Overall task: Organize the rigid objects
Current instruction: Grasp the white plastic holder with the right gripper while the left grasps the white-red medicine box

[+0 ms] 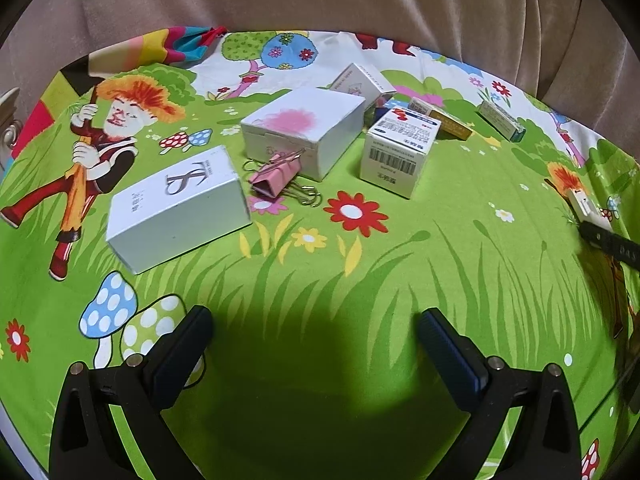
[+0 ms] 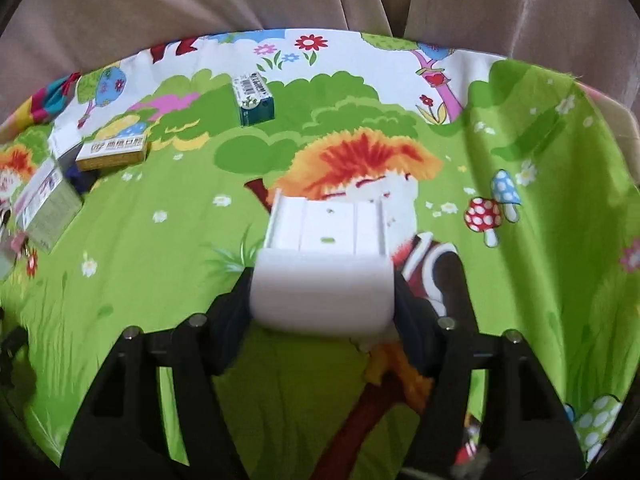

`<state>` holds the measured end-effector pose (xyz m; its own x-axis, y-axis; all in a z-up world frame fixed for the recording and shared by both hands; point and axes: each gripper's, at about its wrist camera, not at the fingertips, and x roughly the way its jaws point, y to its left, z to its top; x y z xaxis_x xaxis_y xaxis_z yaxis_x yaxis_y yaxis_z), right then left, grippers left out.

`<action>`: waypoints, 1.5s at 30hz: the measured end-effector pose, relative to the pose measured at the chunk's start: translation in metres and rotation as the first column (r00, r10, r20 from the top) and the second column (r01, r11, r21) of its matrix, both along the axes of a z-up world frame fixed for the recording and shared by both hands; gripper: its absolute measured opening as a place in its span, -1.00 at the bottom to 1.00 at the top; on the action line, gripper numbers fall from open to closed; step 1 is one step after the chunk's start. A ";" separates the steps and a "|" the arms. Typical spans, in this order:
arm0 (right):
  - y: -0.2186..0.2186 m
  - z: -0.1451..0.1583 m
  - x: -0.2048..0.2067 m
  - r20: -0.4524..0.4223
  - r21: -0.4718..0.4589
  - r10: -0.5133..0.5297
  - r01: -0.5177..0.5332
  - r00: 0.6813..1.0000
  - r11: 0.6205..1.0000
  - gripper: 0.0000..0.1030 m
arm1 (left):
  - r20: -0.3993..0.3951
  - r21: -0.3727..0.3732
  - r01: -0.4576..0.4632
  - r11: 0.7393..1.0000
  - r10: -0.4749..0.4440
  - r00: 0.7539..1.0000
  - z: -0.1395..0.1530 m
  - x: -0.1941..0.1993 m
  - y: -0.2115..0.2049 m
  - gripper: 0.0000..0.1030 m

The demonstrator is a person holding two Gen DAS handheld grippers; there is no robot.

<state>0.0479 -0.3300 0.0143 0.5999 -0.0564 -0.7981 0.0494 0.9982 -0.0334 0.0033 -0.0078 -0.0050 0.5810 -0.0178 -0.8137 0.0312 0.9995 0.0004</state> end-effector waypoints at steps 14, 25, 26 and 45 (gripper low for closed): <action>-0.001 -0.001 -0.007 0.009 0.023 0.011 -0.012 1.000 1.000 0.35 | 0.017 -0.001 0.281 0.960 -0.281 0.960 0.007 0.112 -0.066 0.04; 0.004 -0.004 -0.003 -0.007 0.036 0.059 -0.058 0.998 0.998 0.70 | 0.059 0.018 0.291 0.957 -0.291 0.955 0.006 -0.002 -0.081 0.14; 0.005 -0.004 -0.002 -0.008 0.034 0.058 -0.058 0.998 0.998 0.73 | 0.050 0.015 0.279 0.960 -0.279 0.959 0.006 0.002 -0.080 0.32; -0.001 0.001 -0.007 0.022 0.066 0.057 -0.058 0.998 0.996 0.30 | 0.050 0.029 0.260 0.965 -0.261 0.964 0.008 0.004 -0.084 -0.20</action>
